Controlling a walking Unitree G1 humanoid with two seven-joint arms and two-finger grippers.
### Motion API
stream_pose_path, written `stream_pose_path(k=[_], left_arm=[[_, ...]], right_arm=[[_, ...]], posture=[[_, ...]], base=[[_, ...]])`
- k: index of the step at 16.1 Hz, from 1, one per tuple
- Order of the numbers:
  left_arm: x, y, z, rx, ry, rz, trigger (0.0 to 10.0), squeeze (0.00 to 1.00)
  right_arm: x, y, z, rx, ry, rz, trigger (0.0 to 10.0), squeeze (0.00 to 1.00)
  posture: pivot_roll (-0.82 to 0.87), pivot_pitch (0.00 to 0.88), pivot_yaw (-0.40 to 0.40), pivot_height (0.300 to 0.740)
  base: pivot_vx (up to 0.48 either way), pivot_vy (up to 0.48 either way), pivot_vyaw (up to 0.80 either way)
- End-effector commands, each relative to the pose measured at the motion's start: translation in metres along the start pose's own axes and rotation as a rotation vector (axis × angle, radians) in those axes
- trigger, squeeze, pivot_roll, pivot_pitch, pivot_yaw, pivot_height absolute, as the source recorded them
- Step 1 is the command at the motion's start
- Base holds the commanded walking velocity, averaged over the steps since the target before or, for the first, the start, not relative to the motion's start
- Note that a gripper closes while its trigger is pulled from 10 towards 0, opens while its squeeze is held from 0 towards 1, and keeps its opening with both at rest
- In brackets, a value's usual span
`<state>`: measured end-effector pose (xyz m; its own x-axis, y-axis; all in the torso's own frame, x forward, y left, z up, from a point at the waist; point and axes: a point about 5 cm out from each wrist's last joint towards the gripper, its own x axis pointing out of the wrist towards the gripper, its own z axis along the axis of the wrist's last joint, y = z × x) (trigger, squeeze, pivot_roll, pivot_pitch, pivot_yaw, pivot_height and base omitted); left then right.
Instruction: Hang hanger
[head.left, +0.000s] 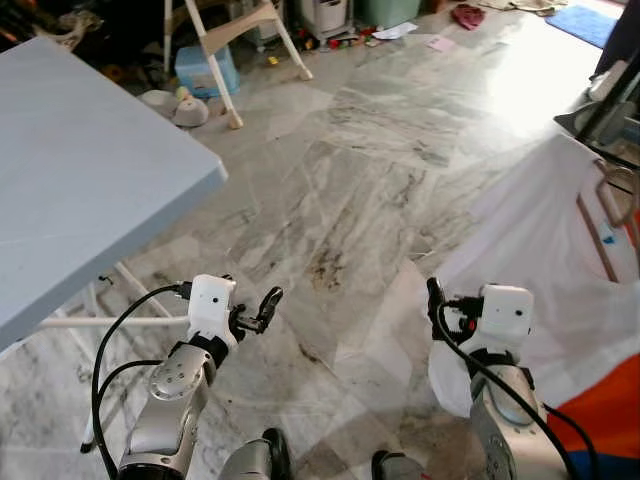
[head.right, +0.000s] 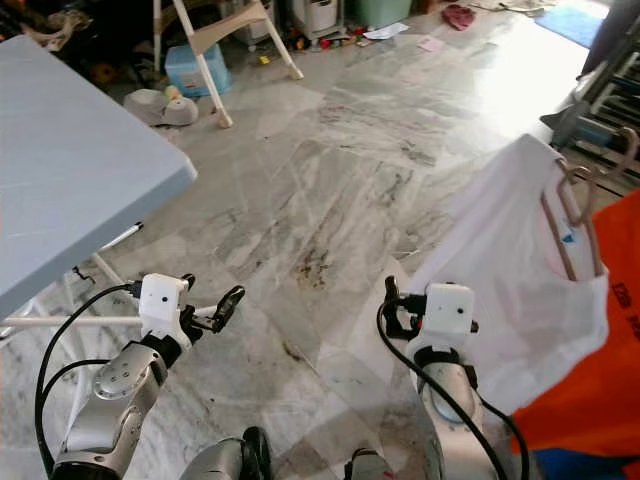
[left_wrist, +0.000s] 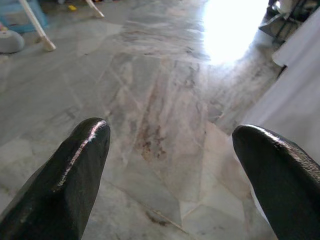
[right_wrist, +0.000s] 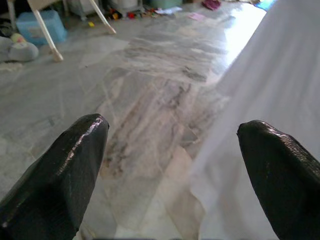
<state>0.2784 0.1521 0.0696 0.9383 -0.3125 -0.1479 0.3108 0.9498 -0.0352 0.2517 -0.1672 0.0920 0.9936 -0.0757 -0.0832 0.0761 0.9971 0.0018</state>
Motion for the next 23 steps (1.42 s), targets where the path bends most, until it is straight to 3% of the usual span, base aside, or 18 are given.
stream_pose_path(k=[1,12,23], left_arm=[[-0.0019,0.0035,-0.0043,0.0,0.028,-0.001,10.0,0.0],[0.0034,-0.001,-0.0121,-0.011,0.104,-0.018,10.0,0.0],[0.0029,-0.0011,-0.0132,-0.012,0.116,-0.022,10.0,0.0]], right_arm=[[-0.0022,0.0021,0.004,0.004,-0.017,0.004,10.0,0.0],[-0.0073,-0.0018,0.0018,0.01,-0.011,-0.026,10.0,0.0],[-0.0039,0.0011,0.0023,0.01,-0.01,-0.015,10.0,0.0]], posture=[[-0.15,0.219,0.071,0.74],[-0.17,0.228,0.083,0.74],[-0.16,0.222,0.074,0.74]], base=[[0.0,0.0,-0.8],[0.0,0.0,-0.75],[0.0,0.0,-0.07]])
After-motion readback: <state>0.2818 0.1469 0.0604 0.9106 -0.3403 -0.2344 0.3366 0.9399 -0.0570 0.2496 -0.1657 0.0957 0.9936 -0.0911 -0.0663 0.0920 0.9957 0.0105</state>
